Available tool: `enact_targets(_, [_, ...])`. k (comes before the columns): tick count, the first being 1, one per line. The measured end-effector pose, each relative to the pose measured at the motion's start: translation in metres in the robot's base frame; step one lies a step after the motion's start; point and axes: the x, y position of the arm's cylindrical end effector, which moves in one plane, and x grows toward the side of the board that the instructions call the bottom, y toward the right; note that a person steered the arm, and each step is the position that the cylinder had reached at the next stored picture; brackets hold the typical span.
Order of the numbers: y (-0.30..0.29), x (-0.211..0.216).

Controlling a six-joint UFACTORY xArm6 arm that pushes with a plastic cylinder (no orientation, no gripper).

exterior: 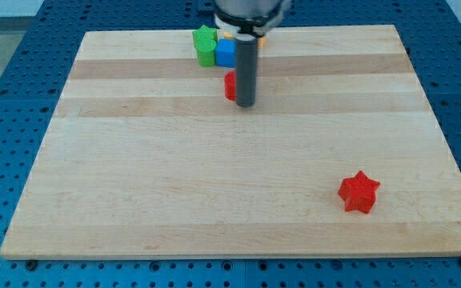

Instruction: Slide the red circle below the cube

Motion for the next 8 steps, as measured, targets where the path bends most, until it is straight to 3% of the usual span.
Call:
enact_targets(1, [-0.037,-0.032])
enact_targets(3, [-0.047,-0.018])
enact_targets(4, [-0.079,-0.013])
enact_targets(6, [-0.069,-0.045])
enact_targets(7, [-0.058,-0.004])
enact_targets(8, [0.021,0.035])
